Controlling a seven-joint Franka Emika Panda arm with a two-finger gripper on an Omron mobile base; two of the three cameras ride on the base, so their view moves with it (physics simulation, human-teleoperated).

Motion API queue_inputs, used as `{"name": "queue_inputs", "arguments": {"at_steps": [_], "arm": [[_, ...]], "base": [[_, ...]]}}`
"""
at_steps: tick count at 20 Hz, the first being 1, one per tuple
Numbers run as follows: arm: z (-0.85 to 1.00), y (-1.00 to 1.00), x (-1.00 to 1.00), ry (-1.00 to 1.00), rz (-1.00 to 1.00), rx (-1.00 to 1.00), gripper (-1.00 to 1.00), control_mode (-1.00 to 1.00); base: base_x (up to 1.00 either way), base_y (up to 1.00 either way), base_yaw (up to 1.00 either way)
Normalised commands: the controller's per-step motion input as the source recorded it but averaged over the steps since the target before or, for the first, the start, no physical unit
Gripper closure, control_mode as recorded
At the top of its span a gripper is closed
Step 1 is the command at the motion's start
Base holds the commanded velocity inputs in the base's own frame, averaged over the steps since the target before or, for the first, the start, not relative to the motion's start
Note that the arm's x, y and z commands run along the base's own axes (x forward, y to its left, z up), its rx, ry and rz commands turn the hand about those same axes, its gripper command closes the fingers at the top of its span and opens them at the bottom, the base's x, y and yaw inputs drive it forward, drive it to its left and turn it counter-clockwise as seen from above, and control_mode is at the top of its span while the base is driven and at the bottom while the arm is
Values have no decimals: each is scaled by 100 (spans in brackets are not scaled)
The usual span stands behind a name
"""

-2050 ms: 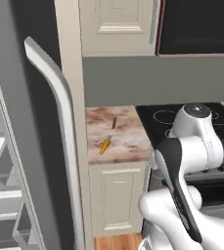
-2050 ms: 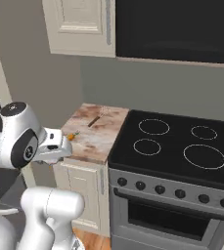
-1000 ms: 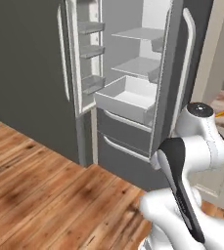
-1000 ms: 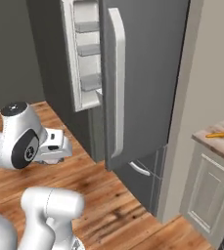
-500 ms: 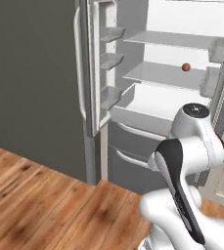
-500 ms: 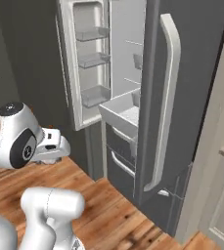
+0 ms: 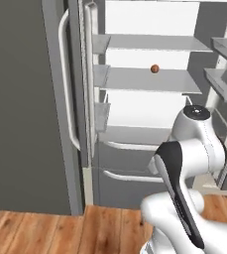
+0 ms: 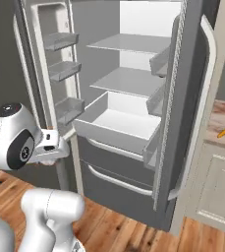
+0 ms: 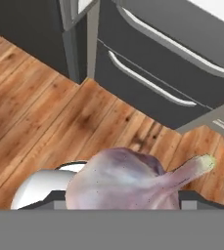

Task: Place the garlic and carrot inside the fridge drawer. Close the drawer after placing the vegetables.

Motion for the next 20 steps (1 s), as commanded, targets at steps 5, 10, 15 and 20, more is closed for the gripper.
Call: {"name": "queue_inputs", "arguments": {"at_steps": [5, 10, 15, 20], "arm": [[0, 0, 0, 0, 0, 0, 100, 100], [0, 0, 0, 0, 0, 0, 100, 100], [0, 0, 0, 0, 0, 0, 100, 100], [0, 0, 0, 0, 0, 0, 100, 100]], "base": [[74, 2, -39], [62, 5, -26], [46, 11, -19], [45, 20, -16]]}}
